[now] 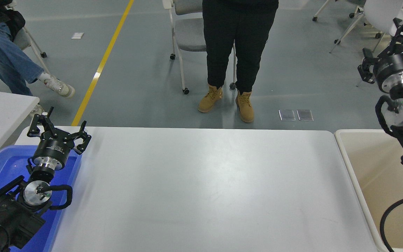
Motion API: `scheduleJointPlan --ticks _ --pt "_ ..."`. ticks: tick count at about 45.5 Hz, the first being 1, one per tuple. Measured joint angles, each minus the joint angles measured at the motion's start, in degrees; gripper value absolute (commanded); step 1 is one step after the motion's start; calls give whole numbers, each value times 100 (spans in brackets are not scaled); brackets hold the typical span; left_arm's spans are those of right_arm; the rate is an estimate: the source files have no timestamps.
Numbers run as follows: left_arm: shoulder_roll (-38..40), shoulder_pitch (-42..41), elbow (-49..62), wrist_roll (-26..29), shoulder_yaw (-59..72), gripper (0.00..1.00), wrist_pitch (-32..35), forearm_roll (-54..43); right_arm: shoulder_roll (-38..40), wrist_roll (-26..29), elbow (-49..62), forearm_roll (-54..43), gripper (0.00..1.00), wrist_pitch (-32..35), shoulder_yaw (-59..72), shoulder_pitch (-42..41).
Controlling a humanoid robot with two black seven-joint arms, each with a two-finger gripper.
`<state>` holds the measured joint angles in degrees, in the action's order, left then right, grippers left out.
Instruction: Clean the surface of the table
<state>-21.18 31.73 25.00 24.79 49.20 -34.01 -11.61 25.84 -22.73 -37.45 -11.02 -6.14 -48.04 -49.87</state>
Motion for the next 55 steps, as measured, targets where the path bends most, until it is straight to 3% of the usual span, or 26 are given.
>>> scheduleJointPlan --ticks 36,55 --pt "0 0 2 0 2 100 0 1 -224 -297 -169 -9 98 430 67 1271" --pt "0 0 0 0 2 100 0 1 -251 -903 -498 -13 98 543 68 1652"
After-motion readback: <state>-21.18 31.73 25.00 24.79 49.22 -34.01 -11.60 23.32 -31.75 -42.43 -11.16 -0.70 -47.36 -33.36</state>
